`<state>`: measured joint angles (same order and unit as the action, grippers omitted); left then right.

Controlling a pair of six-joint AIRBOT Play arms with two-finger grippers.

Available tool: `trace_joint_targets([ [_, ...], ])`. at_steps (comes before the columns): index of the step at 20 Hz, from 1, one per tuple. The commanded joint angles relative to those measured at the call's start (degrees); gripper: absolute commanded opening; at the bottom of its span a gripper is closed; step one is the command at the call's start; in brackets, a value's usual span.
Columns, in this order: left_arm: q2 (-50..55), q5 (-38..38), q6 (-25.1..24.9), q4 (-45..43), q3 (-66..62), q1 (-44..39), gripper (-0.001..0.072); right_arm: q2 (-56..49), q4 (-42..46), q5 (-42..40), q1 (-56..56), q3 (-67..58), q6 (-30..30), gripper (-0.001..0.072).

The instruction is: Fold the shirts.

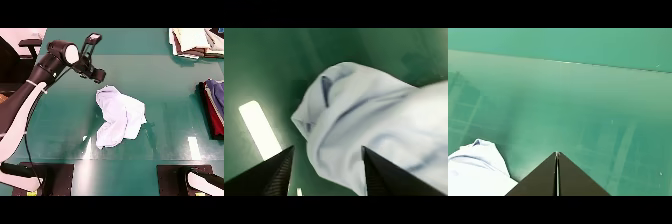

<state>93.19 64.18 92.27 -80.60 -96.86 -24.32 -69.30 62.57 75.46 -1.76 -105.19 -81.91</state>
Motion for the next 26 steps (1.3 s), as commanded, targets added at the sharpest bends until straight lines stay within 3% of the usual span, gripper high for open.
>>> trace_joint_targets([
  [1, 5.68, -2.19, -0.59, 7.76, 0.7, 4.83, 0.0507, -0.09, 0.02, 1.46, -0.04, -0.07, -0.02, 0.0016],
  [4, 10.16, -3.65, -4.22, 11.54, 0.72, 3.5, 0.0507, -0.13, 0.13, 3.3, -0.04, -0.07, -0.02, 0.0016],
  [9, 12.35, -5.77, -4.87, 11.69, 0.46, 2.32, 0.0504, -0.42, 0.15, 5.75, -0.02, -0.02, -0.02, 0.0016],
  [10, 12.13, -5.9, -4.85, 11.23, 0.22, 2.58, 0.0416, -0.72, 0.15, 7.17, 0.2, 0.0, -0.15, 0.0016],
  [11, 12.11, -5.16, -4.87, 10.67, -0.46, 2.97, 0.0135, -1.11, 0.13, 8.41, 0.28, 0.22, -0.57, 0.0016],
  [12, 12.11, -4.28, -4.85, 9.99, -1.33, 3.45, 0.0034, -1.18, 0.09, 9.07, 0.28, 1.62, -0.81, 0.0016],
  [16, 10.82, 4.61, -4.98, 6.97, -7.5, 6.93, 0.0023, 0.46, 0.07, 8.83, 0.28, 15.15, -2.01, 0.0016],
  [18, 7.65, 4.92, -5.75, 5.88, -7.76, 8.48, 0.0023, 1.42, 0.02, 6.8, -0.07, 25.05, -3.78, 0.0017],
  [19, 6.27, 4.98, -5.81, 5.7, -7.78, 9.03, 0.0023, 1.62, -0.11, 4.9, -0.63, 30.56, -4.37, 0.0038],
  [21, 4.46, 5.53, -6.05, 5.22, -7.89, 9.35, 0.0024, 0.96, -0.52, 1.2, -3.04, 40.15, -4.39, 0.0439],
  [22, 4.15, 5.97, -6.69, 5.18, -7.89, 9.33, 0.0023, -0.22, -2.54, -0.66, -5.01, 44.59, -4.37, 0.0492],
  [26, 4.13, 6.99, -6.82, 5.18, -7.89, 9.33, 0.0024, -8.04, -14.78, -9.94, -16.09, 54.16, -1.81, 0.0491],
])
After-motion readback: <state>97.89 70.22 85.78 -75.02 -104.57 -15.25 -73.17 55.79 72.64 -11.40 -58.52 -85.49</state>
